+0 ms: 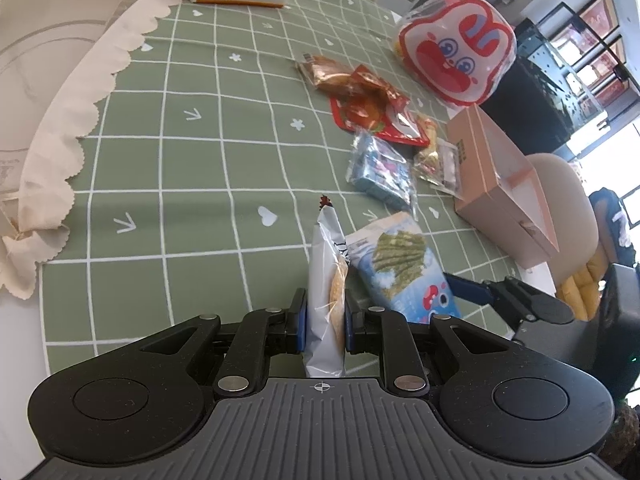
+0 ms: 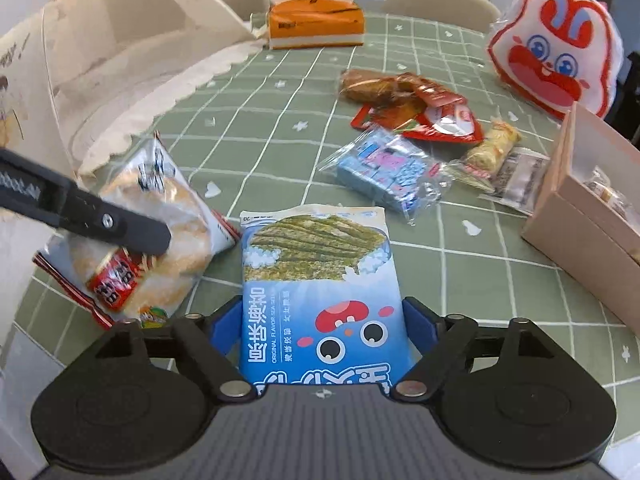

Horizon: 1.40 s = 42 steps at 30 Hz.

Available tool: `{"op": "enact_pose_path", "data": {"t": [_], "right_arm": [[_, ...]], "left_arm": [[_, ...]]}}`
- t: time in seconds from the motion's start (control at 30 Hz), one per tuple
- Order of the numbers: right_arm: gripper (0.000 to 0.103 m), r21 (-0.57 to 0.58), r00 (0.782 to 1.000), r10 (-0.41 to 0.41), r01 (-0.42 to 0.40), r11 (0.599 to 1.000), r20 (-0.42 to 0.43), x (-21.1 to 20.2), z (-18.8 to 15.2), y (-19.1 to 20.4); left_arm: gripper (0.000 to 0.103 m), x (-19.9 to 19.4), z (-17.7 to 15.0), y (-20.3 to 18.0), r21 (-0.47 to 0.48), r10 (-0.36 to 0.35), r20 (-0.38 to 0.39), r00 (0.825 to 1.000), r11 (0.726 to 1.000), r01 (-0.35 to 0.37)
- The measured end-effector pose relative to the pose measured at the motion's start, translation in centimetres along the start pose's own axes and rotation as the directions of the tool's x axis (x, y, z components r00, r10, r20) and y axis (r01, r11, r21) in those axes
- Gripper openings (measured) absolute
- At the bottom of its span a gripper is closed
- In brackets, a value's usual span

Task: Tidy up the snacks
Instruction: 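Lift the rice-cracker packet and blue seaweed bag over the pink box with both grippers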

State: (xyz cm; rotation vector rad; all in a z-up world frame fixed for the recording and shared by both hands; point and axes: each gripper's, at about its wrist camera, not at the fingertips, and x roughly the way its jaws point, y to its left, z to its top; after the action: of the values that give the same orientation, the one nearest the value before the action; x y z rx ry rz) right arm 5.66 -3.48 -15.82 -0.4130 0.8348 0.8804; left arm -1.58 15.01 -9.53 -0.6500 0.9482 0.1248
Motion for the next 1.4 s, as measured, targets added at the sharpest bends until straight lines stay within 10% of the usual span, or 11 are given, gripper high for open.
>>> {"op": "enact_pose_path", "data": {"t": [0.47, 0.93, 1.23, 1.4], "right_arm": [[0.081, 0.185, 0.979, -0.194, 0.181, 0.966, 0.057, -8.9, -2.7, -7.9], [0.081, 0.331, 0.856, -0.401, 0.294, 0.897, 0.326, -22.3, 7.8, -25.0], [0.081, 0.382, 0.872, -0.401, 0.281, 0.88, 0.282, -19.0, 6.1, -32.6], [0.081, 0.389, 0.914, -0.353, 0.257, 0.885, 0.199, -15.6, 4.2, -34.7]], "left_arm": [[0.021, 2.7, -0.7, -8.1, 0.085, -0.196, -0.109, 0.975, 0.975, 0.205], [0.021, 7.2, 12.3, -26.0, 0.237, -0.398, -0.044, 0.917, 0.887, 0.396], [0.02, 21.6, 11.8, -30.8, 0.131, -0.297, -0.177, 0.939, 0.938, 0.321], [0.026, 24.4, 10.2, -31.4, 0.309, -0.095, -0.138, 0.986, 0.941, 0.134]]}}
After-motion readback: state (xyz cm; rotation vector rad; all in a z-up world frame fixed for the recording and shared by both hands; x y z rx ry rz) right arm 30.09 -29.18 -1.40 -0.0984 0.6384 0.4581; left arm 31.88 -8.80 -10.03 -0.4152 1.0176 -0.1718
